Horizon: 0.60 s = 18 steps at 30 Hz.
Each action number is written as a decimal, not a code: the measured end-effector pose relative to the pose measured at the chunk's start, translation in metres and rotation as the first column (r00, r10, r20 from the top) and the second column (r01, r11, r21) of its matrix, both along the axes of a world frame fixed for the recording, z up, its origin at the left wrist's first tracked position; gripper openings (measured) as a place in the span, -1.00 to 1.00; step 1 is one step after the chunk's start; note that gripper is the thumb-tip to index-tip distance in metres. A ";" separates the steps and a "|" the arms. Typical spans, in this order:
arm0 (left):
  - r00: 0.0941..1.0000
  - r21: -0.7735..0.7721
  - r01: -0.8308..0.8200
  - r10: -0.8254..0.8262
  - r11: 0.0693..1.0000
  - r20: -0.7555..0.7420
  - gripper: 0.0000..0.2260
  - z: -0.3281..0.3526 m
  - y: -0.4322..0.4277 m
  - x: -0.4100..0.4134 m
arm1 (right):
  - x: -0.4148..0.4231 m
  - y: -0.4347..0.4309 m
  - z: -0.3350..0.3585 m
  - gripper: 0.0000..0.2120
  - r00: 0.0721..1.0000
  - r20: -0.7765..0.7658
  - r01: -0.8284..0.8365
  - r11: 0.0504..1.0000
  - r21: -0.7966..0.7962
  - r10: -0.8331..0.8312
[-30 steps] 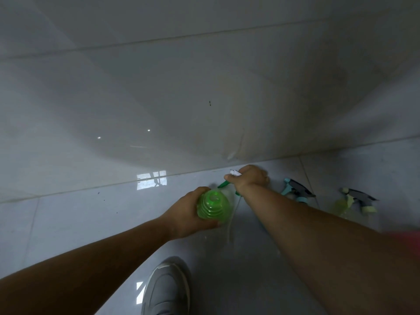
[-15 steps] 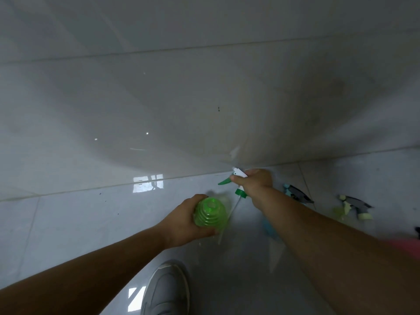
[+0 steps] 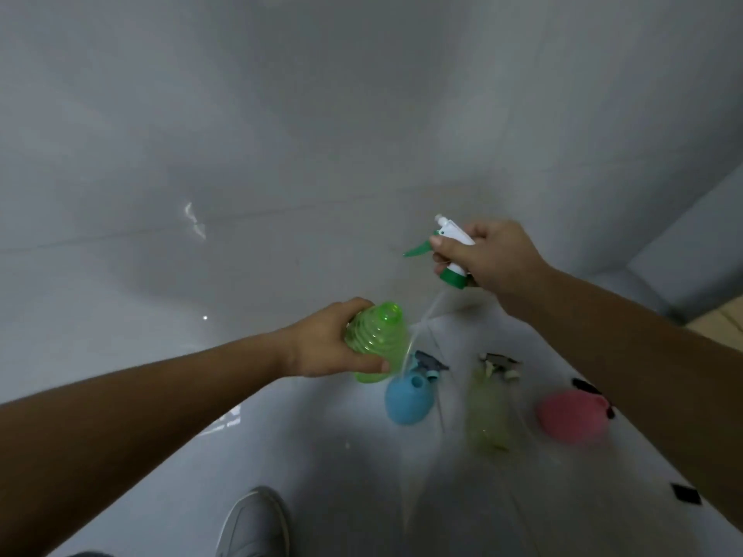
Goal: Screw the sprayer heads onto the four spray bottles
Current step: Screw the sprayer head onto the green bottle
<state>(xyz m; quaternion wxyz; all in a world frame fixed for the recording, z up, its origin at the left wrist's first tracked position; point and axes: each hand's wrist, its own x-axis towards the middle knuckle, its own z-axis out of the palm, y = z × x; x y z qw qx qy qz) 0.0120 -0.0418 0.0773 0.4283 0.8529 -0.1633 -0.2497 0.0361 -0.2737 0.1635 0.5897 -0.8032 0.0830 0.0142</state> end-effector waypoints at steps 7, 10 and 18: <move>0.999 -0.037 0.019 -0.018 0.999 0.026 -0.34 0.098 -0.048 -0.018 | -0.053 -0.049 0.127 -0.84 0.974 0.205 0.066 0.984 0.163 -0.100; 1.000 -0.082 -0.011 0.009 0.997 -0.017 -0.45 0.122 -0.066 -0.032 | -0.075 -0.063 0.156 -0.76 0.947 0.268 0.112 0.965 0.237 -0.176; 0.988 -0.182 -0.101 0.077 0.978 -0.136 -0.48 0.144 -0.095 -0.064 | -0.125 -0.084 0.192 -0.79 0.829 0.431 0.216 0.915 0.342 -0.357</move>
